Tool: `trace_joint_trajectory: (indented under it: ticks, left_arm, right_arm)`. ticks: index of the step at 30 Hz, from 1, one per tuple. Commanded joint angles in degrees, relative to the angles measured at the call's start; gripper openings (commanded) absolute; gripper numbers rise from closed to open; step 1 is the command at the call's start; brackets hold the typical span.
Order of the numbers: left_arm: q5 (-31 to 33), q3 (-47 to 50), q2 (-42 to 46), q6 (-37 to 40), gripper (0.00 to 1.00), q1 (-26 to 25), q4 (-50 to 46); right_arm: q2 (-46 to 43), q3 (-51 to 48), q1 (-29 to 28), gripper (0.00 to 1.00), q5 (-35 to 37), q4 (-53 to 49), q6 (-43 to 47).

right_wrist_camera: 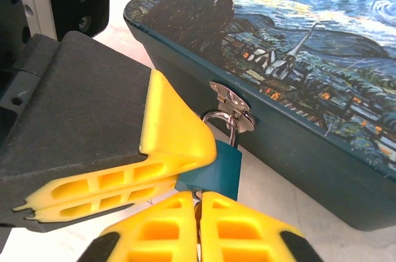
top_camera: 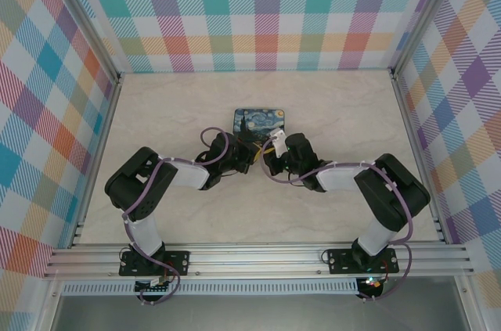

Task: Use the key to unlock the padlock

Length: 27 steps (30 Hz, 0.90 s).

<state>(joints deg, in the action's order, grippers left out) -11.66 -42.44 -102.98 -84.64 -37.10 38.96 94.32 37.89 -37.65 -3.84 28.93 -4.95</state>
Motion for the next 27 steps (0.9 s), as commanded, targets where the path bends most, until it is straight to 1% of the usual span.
trace_joint_trajectory:
  ticks: [1, 4, 7, 11, 13, 16, 17, 20, 22, 24, 27]
  left_arm:
    - [-0.05, 0.59, 1.21, -0.01, 0.00, -0.60, 2.09]
    - [0.32, 0.95, 1.21, 0.13, 0.00, -0.56, 1.93]
    - [0.50, 1.17, 0.81, 0.27, 0.00, -0.60, 1.70]
    - [0.29, 1.14, 0.02, 0.27, 0.00, -0.62, 1.75]
    - [0.24, 1.21, -0.50, 0.39, 0.00, -0.85, 1.73]
    - [0.24, 1.41, -1.62, 0.27, 0.00, -1.17, 2.11]
    - [0.24, 1.47, -2.03, 0.18, 0.02, -1.22, 2.41]
    - [0.30, 1.88, -2.84, 0.18, 0.17, -1.31, 2.84]
    - [0.51, 2.25, -2.83, 0.63, 0.23, -1.31, 2.73]
    - [0.91, 2.53, -2.41, 1.35, 0.31, -1.36, 1.97]
    - [1.34, 2.48, -0.91, 3.03, 0.37, -1.31, 0.45]
  right_arm:
    - [-2.00, -0.06, 0.20, 0.22, -2.68, -2.28, -0.96]
    - [-3.69, -1.84, 0.63, 0.39, -1.55, -2.73, -0.28]
    - [-6.56, -3.87, 1.30, 0.50, -0.08, -3.24, -0.02]
    - [-10.90, -4.83, 2.76, 0.62, 1.98, -6.31, 0.03]
    - [-12.28, -4.65, 3.81, 0.64, 2.08, -7.63, -0.85]
    - [-13.20, -2.93, 5.20, 0.64, 2.03, -11.25, -2.53]
    - [-13.20, -2.25, 5.33, 0.64, 2.16, -12.09, -2.69]
    - [-12.90, -1.54, 5.58, 0.65, 2.77, -12.32, -2.98]
    - [-12.36, -1.16, 5.79, 0.65, 2.74, -12.32, -3.30]
    - [-11.79, -0.87, 5.92, 0.65, 2.60, -12.32, -3.49]
    - [-11.19, -0.66, 6.13, 0.65, 2.06, -12.52, -3.49]
